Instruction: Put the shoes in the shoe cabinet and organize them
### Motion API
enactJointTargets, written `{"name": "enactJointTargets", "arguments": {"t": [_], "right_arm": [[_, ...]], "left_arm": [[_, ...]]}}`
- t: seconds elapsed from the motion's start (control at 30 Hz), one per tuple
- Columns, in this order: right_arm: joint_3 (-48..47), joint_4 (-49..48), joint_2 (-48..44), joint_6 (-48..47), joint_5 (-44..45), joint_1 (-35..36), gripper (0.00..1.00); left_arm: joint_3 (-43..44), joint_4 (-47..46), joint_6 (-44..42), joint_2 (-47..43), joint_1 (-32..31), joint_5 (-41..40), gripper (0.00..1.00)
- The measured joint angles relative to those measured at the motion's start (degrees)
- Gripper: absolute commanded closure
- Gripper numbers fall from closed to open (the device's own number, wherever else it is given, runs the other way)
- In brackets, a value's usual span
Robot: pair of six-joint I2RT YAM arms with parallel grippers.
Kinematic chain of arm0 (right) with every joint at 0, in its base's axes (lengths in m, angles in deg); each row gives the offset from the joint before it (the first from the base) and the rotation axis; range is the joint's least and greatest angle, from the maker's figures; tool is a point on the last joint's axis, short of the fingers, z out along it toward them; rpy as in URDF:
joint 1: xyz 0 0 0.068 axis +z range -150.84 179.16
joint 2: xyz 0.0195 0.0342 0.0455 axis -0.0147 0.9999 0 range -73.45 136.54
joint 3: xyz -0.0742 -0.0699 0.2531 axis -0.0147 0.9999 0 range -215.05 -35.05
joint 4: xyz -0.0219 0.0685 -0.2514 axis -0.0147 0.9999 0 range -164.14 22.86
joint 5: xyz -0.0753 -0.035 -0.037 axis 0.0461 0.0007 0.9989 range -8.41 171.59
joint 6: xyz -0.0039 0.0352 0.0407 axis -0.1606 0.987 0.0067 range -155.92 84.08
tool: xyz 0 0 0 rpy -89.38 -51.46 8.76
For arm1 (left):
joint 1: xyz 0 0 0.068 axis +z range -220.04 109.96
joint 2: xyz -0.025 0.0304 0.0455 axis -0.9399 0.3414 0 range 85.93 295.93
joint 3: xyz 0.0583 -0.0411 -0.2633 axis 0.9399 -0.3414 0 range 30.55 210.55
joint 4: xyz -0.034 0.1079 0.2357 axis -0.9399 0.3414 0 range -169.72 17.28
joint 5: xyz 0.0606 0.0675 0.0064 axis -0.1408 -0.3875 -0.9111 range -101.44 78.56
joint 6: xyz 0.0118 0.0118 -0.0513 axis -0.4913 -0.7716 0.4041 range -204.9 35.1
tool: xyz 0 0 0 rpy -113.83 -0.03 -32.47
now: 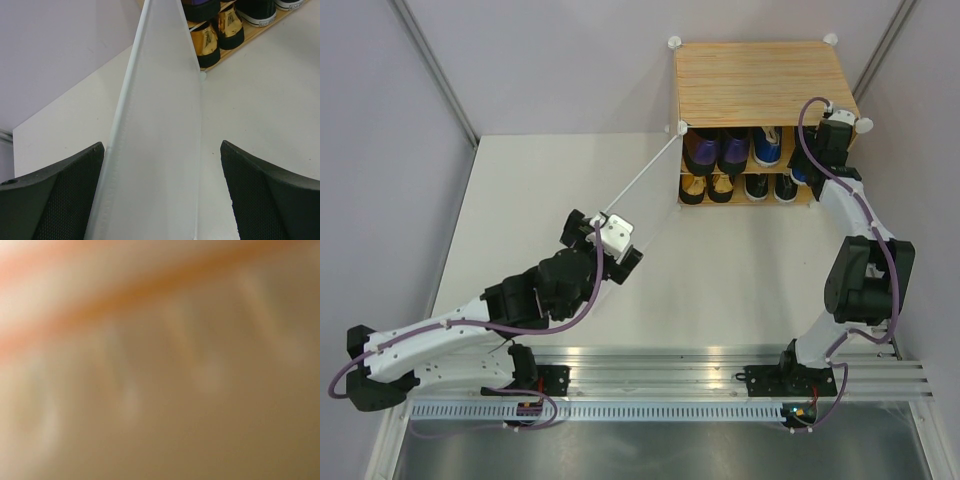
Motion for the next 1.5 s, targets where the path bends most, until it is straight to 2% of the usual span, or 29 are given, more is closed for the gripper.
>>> {"name": "enactJointTargets", "arguments": {"t": [0.53,0.7,0.9,0.93,1.0,1.1,1.3,1.5], "right_arm": [[-0.3,-7.5,2.1,0.3,-1.2,-0.3,0.99],[-0.3,-9.1,2.6,0.7,-1.4,-0.5,0.93],[-0.9,-9.9,3.2,1.1,-1.5,-0.6,0.75],[-0.9,-9.9,3.2,1.2,-1.5,-0.6,0.60],[-0.9,-10.0,3.3,1.3,-1.6,-0.6,0.38],[-0.9,-10.1,3.3,1.4,-1.6,-0.6,0.27],[-0.9,-11.1,3.3,1.8,-1.4,-0.6,0.15],[-0.8,-11.3,3.4,2.3,-1.3,-0.6,0.15]], "left_arm": [[0.0,0.0,0.0,1.6,0.0,0.0,0.00],[0.0,0.0,0.0,1.6,0.0,0.1,0.01],[0.0,0.0,0.0,1.6,0.0,0.1,0.00],[0.0,0.0,0.0,1.7,0.0,0.1,0.00],[0.0,0.0,0.0,1.8,0.0,0.1,0.00],[0.0,0.0,0.0,2.1,0.0,0.1,0.00],[0.0,0.0,0.0,2.3,0.0,0.1,0.00],[0.0,0.0,0.0,2.3,0.0,0.1,0.01]]}}
